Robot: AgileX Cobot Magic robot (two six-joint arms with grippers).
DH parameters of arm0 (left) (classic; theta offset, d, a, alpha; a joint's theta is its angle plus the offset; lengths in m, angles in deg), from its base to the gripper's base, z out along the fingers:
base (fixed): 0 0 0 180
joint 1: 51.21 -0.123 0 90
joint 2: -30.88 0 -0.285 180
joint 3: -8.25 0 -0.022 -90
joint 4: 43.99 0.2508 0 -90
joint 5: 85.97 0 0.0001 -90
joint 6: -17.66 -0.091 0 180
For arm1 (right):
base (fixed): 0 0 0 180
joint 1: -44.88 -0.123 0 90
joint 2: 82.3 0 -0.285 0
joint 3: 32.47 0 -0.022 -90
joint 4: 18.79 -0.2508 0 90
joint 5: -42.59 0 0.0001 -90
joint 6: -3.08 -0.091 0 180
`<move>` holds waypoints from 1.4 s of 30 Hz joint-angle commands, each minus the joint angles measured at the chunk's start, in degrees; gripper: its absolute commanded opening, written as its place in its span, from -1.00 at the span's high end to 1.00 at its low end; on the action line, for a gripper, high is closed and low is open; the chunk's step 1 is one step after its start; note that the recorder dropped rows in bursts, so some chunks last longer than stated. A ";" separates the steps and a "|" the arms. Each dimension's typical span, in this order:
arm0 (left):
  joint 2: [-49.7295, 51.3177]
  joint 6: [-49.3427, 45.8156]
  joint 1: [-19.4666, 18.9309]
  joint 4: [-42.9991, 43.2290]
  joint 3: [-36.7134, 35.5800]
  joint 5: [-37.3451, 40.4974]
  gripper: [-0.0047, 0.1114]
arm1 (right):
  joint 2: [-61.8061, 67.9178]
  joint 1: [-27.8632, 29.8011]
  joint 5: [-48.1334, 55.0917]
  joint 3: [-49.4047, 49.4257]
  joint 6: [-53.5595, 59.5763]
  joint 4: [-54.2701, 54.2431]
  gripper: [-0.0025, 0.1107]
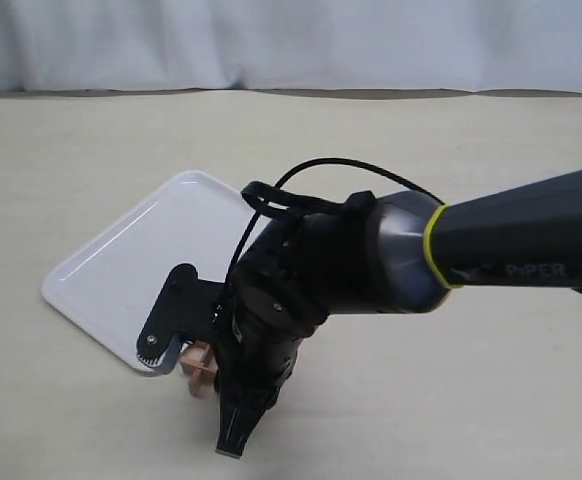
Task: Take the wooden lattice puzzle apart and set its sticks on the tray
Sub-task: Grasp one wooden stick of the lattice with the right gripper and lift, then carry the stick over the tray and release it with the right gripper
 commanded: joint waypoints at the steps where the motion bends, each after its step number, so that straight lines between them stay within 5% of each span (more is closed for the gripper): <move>1: -0.06 0.15 0.05 -0.46 -0.13 -0.55 0.92 | 1.64 -0.09 -1.71 0.22 -0.79 0.44 0.33; 4: -0.06 0.15 0.05 -0.46 -0.13 -0.55 0.92 | 1.29 -0.09 -1.96 0.22 -0.14 0.62 0.56; 5: -0.06 0.15 0.05 -0.46 -0.13 -0.55 0.92 | 0.88 -0.09 -1.60 0.01 -0.14 1.86 0.88; 16: -0.06 0.15 0.05 -0.46 -0.13 -0.55 0.92 | -12.10 -0.09 3.11 0.03 -0.25 1.97 0.88; 23: -0.06 0.15 0.05 -0.46 -0.13 -0.55 0.92 | -16.93 0.03 -5.44 0.03 -6.60 3.24 0.88; 26: -0.06 0.15 0.05 -0.46 -0.13 -0.55 0.92 | -14.48 0.26 -10.59 -1.40 -10.13 3.12 0.88; 42: -0.06 0.15 0.05 -0.46 -0.13 -0.55 0.92 | 14.71 2.60 1.85 -29.71 -19.46 2.79 0.87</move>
